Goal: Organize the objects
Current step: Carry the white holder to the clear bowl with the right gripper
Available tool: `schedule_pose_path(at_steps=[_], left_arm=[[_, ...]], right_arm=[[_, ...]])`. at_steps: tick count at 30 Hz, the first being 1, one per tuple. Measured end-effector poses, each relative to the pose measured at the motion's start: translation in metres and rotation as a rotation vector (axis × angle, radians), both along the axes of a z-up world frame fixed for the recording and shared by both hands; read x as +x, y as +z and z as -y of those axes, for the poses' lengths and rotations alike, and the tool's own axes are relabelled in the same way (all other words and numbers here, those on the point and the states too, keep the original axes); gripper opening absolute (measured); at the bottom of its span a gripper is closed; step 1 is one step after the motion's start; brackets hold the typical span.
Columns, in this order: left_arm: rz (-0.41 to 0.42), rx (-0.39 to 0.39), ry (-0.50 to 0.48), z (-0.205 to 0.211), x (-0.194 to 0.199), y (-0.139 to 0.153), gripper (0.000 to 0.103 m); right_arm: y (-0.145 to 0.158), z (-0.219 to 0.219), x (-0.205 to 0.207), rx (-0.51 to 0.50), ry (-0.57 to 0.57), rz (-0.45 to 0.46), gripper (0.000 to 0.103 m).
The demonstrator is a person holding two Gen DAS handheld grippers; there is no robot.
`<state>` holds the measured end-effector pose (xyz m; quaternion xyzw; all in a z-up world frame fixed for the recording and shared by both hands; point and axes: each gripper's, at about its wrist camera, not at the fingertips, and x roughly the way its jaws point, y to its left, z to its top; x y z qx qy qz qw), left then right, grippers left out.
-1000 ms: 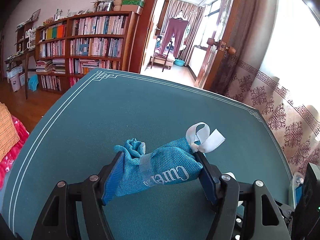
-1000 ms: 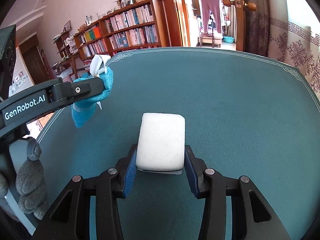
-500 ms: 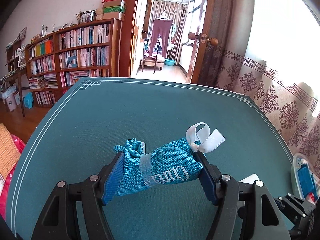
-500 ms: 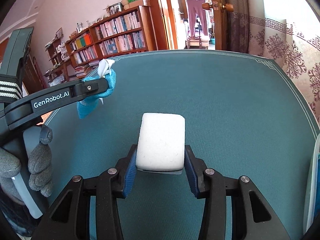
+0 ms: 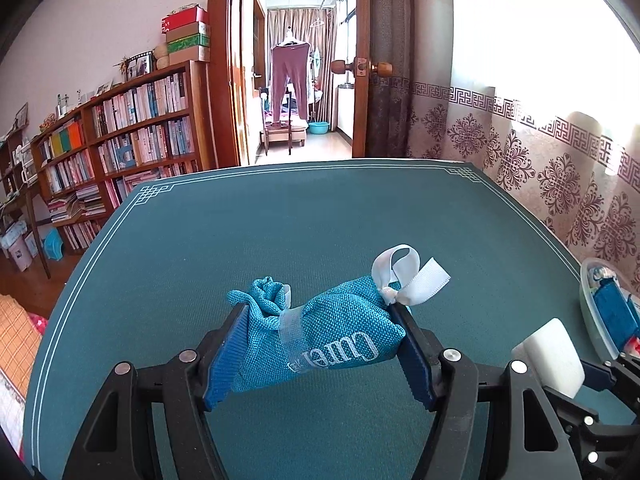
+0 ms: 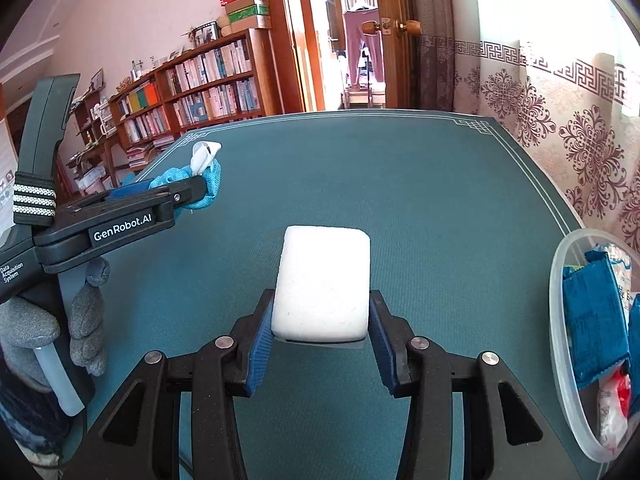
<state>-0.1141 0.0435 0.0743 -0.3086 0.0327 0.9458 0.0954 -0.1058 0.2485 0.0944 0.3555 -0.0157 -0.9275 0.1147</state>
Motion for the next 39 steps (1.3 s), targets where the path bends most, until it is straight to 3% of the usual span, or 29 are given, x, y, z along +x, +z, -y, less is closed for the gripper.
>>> schedule_pose_path(at_steps=[19, 32, 39], left_arm=[[-0.002, -0.107, -0.106, -0.043, 0.030, -0.005, 0.072], [0.020, -0.098, -0.197, -0.078, 0.048, 0.001, 0.072], [0.031, -0.077, -0.249, -0.104, 0.058, 0.005, 0.073]], right_arm=[[0.007, -0.070, 0.044, 0.019, -0.134, -0.020, 0.046], [0.038, -0.144, 0.059, 0.022, -0.300, -0.109, 0.046], [0.053, -0.189, 0.048, 0.131, -0.428, -0.101, 0.046]])
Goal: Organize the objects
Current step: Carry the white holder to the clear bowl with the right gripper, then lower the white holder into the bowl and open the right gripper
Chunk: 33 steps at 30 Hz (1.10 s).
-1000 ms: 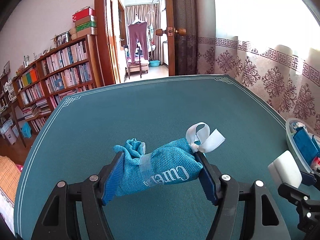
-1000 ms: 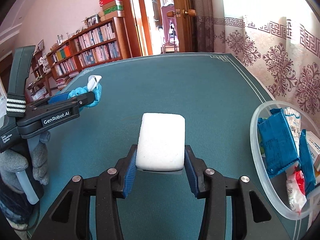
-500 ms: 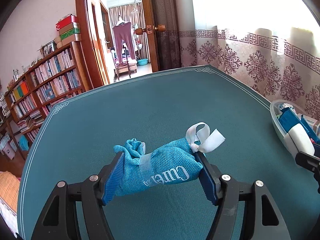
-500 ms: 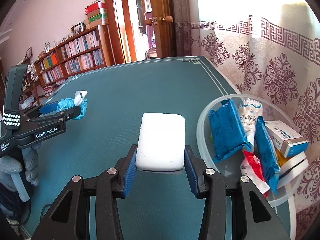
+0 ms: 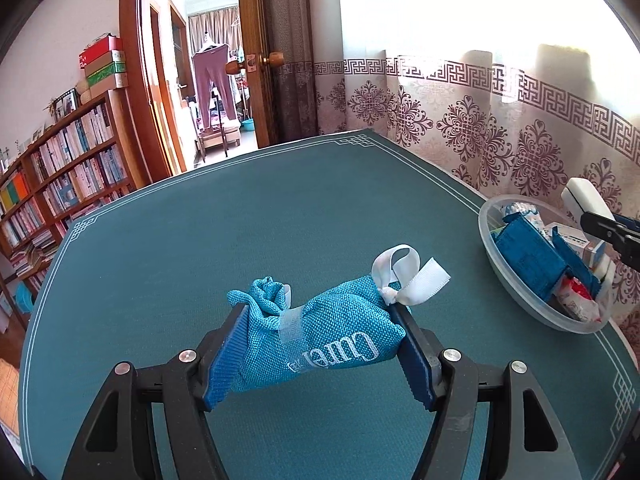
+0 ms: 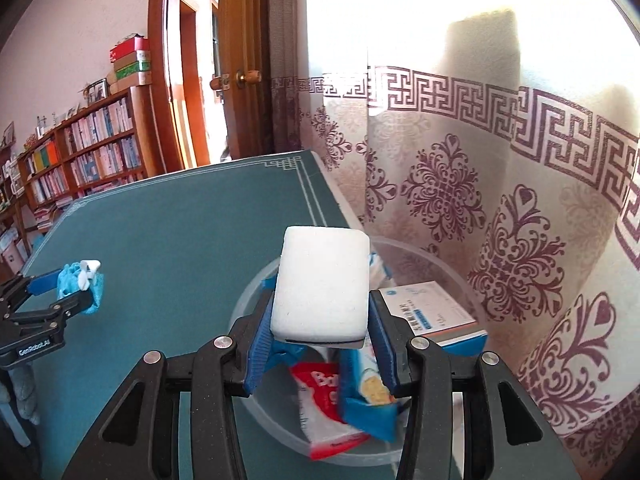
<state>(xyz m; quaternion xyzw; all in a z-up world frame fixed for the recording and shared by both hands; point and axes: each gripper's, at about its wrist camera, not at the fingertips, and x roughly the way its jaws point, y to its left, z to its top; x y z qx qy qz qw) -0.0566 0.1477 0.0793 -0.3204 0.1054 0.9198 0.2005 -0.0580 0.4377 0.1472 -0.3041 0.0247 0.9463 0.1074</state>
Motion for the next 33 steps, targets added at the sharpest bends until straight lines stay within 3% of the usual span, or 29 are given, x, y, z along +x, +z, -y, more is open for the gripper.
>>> schedule_pose_path(at_steps=[7, 15, 20, 33], left_arm=[[0.006, 0.010, -0.038, -0.021, 0.008, 0.004, 0.073], [0.020, 0.017, -0.053, -0.032, 0.012, 0.006, 0.073], [0.042, 0.033, -0.064, -0.036, 0.012, 0.004, 0.073], [0.076, 0.073, -0.154, -0.071, 0.025, 0.009, 0.073]], right_arm=[[-0.016, -0.044, -0.026, 0.009, -0.094, 0.089, 0.046], [-0.035, -0.064, -0.052, -0.032, -0.106, 0.168, 0.047], [-0.033, -0.065, -0.047, -0.066, -0.089, 0.120, 0.052], [-0.011, -0.022, 0.031, 0.087, -0.025, -0.073, 0.054]])
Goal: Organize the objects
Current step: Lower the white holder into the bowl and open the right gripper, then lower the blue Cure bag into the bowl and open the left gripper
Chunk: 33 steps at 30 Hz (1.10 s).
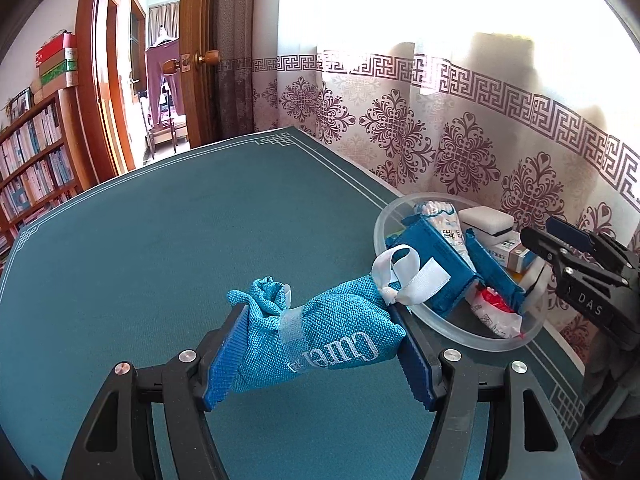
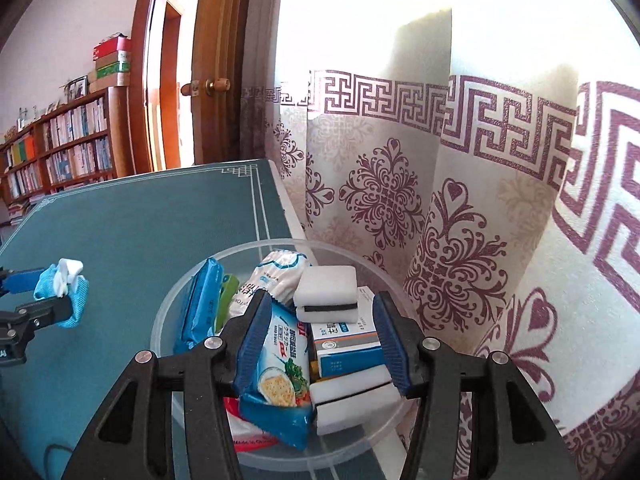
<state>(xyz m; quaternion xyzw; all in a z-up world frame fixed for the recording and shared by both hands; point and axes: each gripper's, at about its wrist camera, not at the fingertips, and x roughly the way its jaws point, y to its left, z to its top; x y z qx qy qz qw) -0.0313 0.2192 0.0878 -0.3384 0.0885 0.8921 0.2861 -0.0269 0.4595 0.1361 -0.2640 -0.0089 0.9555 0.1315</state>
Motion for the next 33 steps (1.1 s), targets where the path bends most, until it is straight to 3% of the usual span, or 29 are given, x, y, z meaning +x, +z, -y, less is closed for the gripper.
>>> schedule_pose_path(at_steps=[6, 12, 19, 25, 33], left_arm=[[0.031, 0.025, -0.052, -0.028, -0.001, 0.006, 0.073], [0.122, 0.080, -0.102, -0.061, -0.006, 0.011, 0.073], [0.108, 0.079, -0.139, -0.101, -0.007, 0.022, 0.073], [0.217, 0.137, -0.143, -0.120, -0.020, 0.025, 0.074], [0.249, 0.167, -0.152, -0.134, -0.029, 0.027, 0.084]], right_arm=[[-0.007, 0.009, 0.032, 0.005, 0.058, -0.002, 0.054], [-0.013, 0.007, 0.050, 0.000, 0.073, -0.016, 0.054], [-0.018, -0.007, 0.053, -0.060, 0.073, -0.019, 0.054], [-0.016, -0.011, 0.056, -0.081, 0.074, -0.029, 0.054], [-0.017, -0.008, 0.053, -0.090, 0.086, -0.024, 0.054]])
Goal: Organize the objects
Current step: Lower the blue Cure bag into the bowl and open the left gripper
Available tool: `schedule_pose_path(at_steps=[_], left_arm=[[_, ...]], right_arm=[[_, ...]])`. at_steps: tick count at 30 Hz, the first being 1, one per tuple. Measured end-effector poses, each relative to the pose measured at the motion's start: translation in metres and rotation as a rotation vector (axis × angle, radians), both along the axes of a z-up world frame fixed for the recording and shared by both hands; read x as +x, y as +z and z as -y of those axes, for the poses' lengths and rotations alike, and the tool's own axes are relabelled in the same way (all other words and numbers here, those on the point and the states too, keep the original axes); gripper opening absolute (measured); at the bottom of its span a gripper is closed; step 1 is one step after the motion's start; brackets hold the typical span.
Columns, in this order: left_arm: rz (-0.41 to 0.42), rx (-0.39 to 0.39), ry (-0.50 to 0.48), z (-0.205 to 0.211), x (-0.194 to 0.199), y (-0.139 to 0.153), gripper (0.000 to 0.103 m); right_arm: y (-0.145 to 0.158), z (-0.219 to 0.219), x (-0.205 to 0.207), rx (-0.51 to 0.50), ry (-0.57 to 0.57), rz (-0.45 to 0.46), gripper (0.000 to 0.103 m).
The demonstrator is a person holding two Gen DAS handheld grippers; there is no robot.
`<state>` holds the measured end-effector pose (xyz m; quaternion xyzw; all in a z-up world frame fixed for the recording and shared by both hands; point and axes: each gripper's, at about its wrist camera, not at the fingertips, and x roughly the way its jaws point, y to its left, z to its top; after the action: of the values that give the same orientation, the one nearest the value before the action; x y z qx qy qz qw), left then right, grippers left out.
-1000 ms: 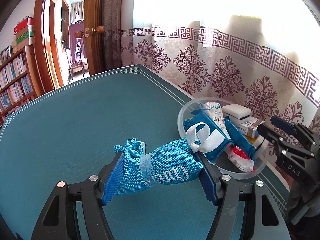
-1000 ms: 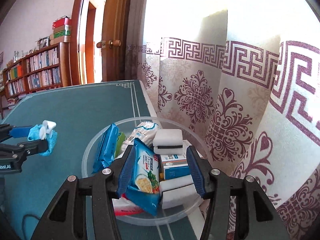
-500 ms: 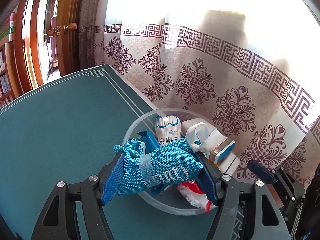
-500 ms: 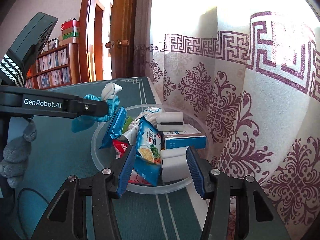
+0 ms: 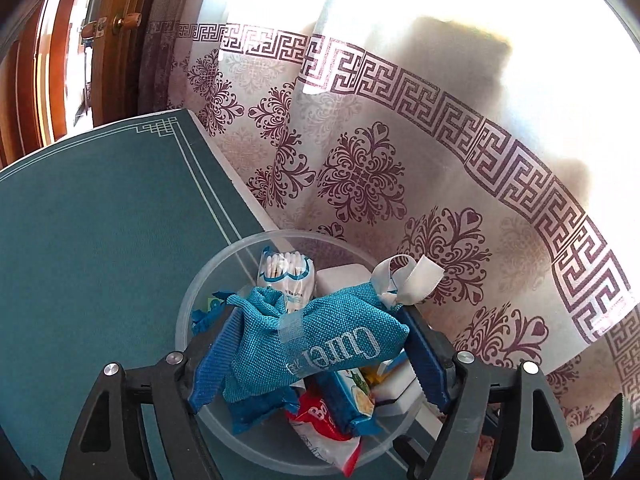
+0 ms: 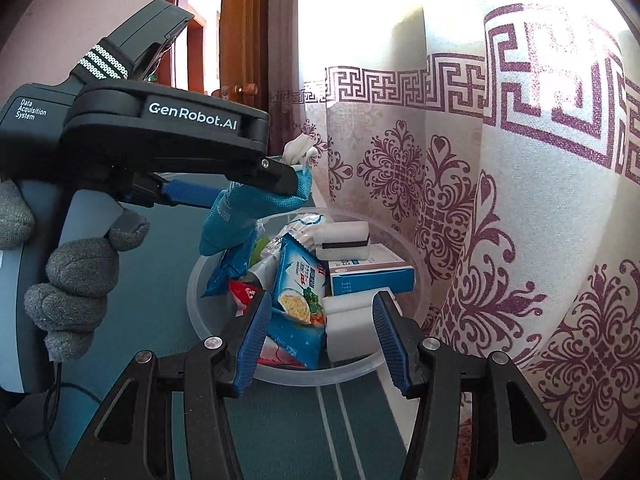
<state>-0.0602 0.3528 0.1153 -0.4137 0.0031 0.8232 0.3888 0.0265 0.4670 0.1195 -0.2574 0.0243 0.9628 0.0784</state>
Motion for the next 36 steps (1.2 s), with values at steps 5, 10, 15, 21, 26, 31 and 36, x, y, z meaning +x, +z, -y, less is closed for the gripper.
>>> schedule_pose_path(at_steps=[5, 10, 15, 21, 26, 31, 36], left_arm=[[0.021, 0.017, 0.000, 0.001, -0.003, -0.003, 0.090], [0.032, 0.025, 0.023, 0.009, -0.004, -0.001, 0.094], [0.030, 0.038, 0.026, 0.010, -0.003, 0.003, 0.095], [0.020, 0.032, 0.013, 0.009, 0.002, 0.005, 0.095], [-0.067, -0.028, 0.061, 0.016, 0.008, 0.008, 0.095], [-0.257, -0.147, 0.146, 0.025, 0.023, 0.007, 0.102], [-0.326, -0.218, 0.161, 0.035, 0.036, 0.000, 0.102]], right_arm=[[0.001, 0.001, 0.001, 0.000, 0.000, -0.003, 0.054], [0.000, 0.002, 0.001, 0.000, 0.003, -0.003, 0.054], [0.001, 0.004, 0.002, 0.002, 0.008, -0.004, 0.054], [0.001, 0.003, 0.002, 0.002, 0.010, -0.009, 0.054], [0.001, 0.004, 0.001, 0.001, 0.012, -0.008, 0.054], [-0.004, 0.004, -0.003, -0.040, 0.030, 0.026, 0.056], [-0.007, 0.003, -0.006, -0.058, 0.035, 0.060, 0.070]])
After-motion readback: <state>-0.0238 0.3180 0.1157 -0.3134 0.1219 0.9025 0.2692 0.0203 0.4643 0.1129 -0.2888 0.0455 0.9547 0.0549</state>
